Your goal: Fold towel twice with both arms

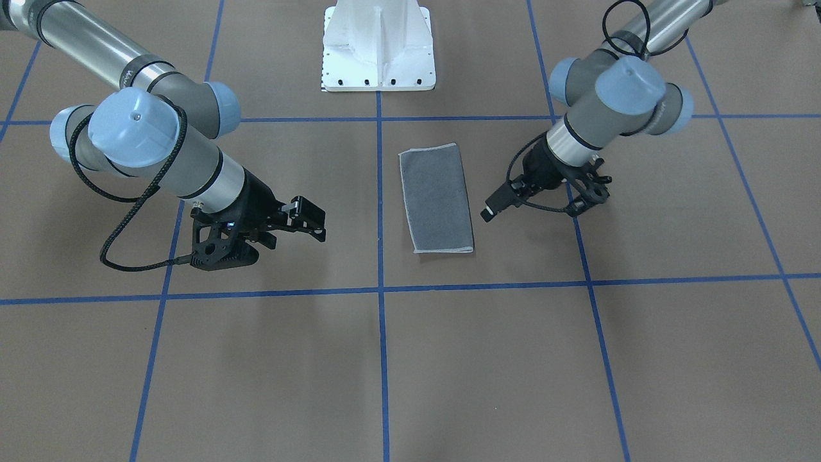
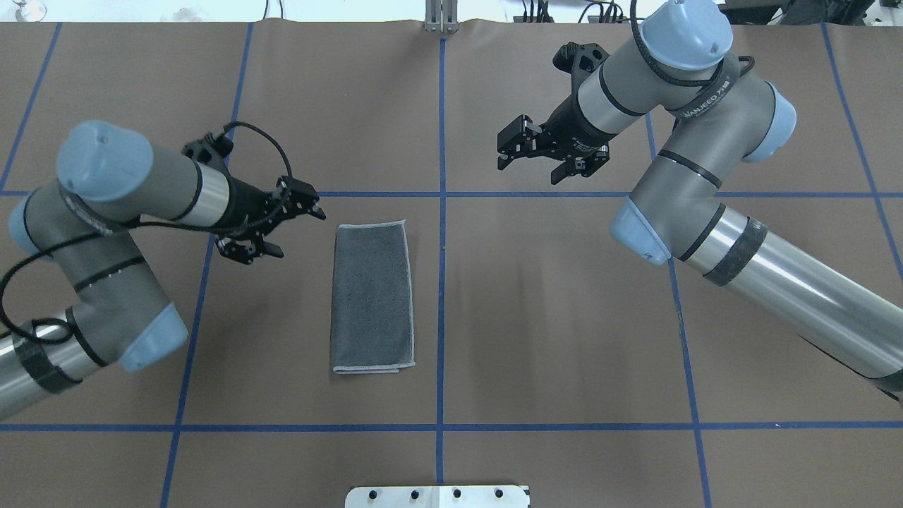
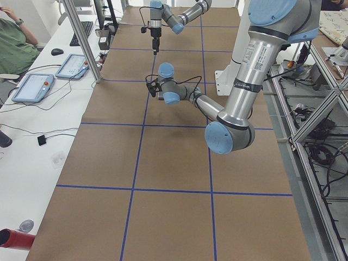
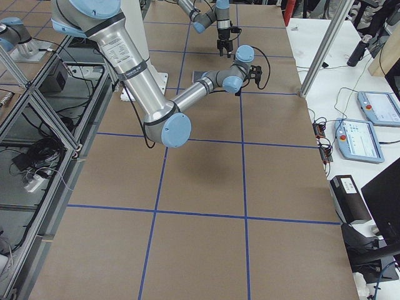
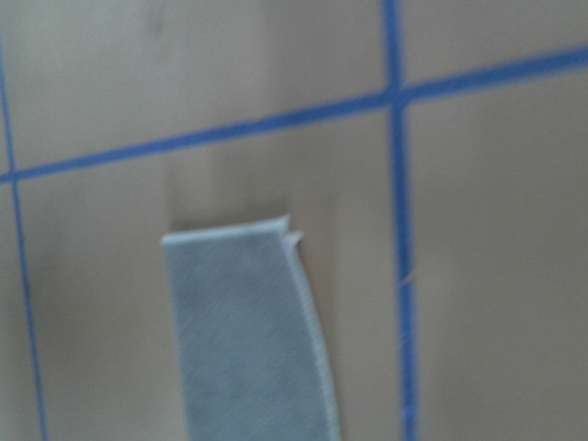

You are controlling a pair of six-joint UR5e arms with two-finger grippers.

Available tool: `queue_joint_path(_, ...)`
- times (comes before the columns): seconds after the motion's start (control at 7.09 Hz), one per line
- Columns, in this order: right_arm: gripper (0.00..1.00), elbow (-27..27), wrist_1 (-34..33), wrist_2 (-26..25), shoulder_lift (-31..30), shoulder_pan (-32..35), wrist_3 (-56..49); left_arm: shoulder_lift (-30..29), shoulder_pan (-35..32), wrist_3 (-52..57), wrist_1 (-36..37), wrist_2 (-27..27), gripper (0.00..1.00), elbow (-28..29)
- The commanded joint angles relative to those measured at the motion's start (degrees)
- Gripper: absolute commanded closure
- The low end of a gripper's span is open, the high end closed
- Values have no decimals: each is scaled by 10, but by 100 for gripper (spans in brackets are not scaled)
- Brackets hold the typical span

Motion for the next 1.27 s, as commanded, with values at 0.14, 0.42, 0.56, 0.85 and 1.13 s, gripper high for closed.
queue_joint_path(0.14, 0, -1, -2, -2, 0, 3, -1, 16, 134, -55, 80, 105, 0, -78)
queue_joint_path(0.42, 0, -1, -2, -2, 1, 3, 1, 18, 169, -59, 81, 130, 0, -76)
queue_joint_path(0.56, 0, -1, -2, -3, 3, 3, 4, 18, 174, -60, 85, 130, 1, -73)
queue_joint_path(0.85, 0, -1, -2, -3, 5, 3, 8, 19, 183, -60, 86, 135, 6, -68)
queue_joint_path(1.13, 0, -1, -2, -2, 5, 3, 8, 20, 183, -59, 86, 135, 18, -65)
